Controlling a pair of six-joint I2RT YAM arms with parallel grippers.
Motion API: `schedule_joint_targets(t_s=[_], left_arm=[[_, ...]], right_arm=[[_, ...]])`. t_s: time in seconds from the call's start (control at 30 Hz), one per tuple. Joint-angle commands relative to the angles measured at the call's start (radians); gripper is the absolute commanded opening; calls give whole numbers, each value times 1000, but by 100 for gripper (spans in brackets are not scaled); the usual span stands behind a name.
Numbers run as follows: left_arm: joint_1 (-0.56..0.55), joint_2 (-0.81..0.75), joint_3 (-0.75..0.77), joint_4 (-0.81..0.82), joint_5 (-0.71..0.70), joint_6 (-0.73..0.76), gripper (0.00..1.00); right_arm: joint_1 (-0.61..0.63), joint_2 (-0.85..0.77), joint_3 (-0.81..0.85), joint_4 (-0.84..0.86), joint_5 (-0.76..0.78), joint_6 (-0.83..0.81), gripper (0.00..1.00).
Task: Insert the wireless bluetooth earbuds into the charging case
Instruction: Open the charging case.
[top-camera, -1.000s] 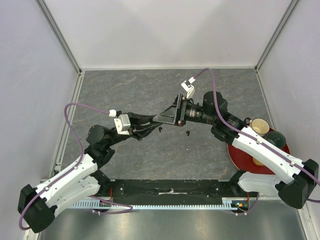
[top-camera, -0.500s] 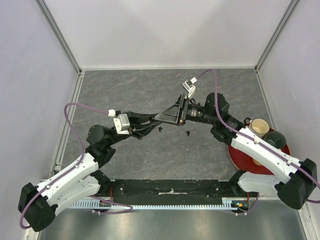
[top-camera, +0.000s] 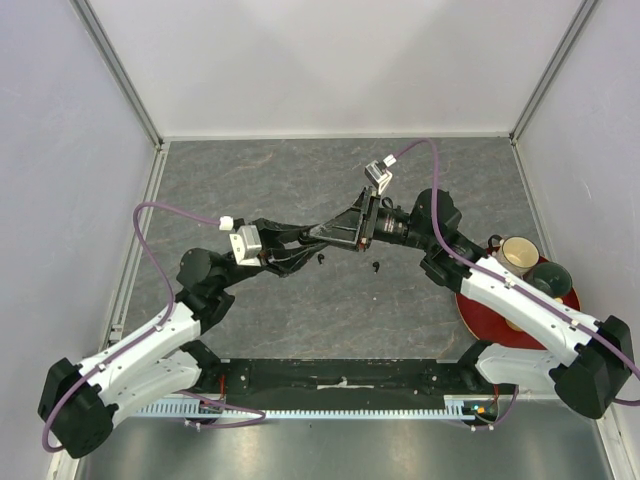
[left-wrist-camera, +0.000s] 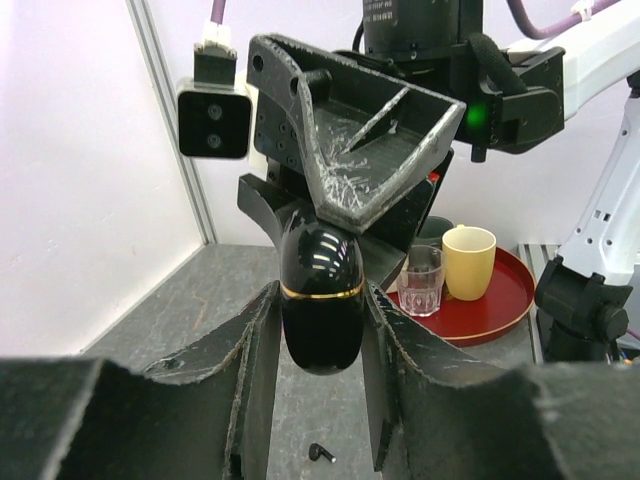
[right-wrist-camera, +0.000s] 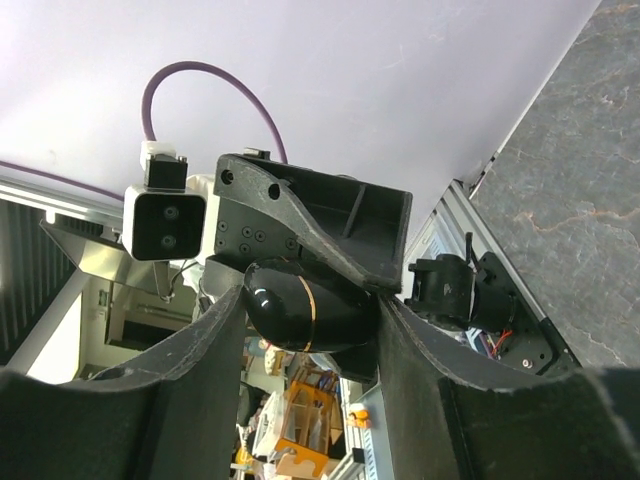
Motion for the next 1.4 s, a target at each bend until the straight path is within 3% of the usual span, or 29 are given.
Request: schedule_joint_targets(t_s=[0.0, 0.27, 0.4, 0.47, 0.67, 0.77, 0.8, 0.87, 0.9, 1.0, 1.1, 1.27, 1.37], left_arm=[[-4, 10, -15, 129, -21, -37, 43], [-4, 30, -9, 166, -23, -45, 40], [-4, 36, -7, 164, -18, -51, 24], [-4, 36, -10, 166, -24, -55, 20], [-4, 33, -7, 177, -37, -62, 29], [-4, 34, -4, 180, -38, -68, 14], [-4, 37, -4, 181, -38, -68, 2], [-6, 37, -7, 187, -47, -74, 2], [-6, 37, -10, 190, -54, -74, 2], [-6, 31, -22, 190, -75, -77, 2], [-6, 22, -33, 169, -78, -78, 2], [-6, 1, -54, 126, -93, -109, 2], [-6, -4, -59, 112, -113, -138, 2]], right_arm=[[-2, -4, -10, 86, -18, 37, 25], [-2, -4, -14, 93, -15, 44, 25], [-2, -1, -16, 93, -15, 44, 25], [-2, 2, -17, 87, -15, 44, 25], [-2, -1, -30, 80, -7, 40, 27], [-2, -2, -31, 78, -1, 39, 27], [-1, -2, -31, 73, 0, 37, 29], [-2, -4, -30, 64, 3, 22, 35], [-2, -8, -30, 43, 14, 16, 49], [-6, -34, -16, -29, 46, -60, 76], [-10, -72, 16, -107, 121, -171, 94], [-10, -128, 97, -270, 267, -413, 98], [-10, -134, 139, -370, 270, -574, 98]])
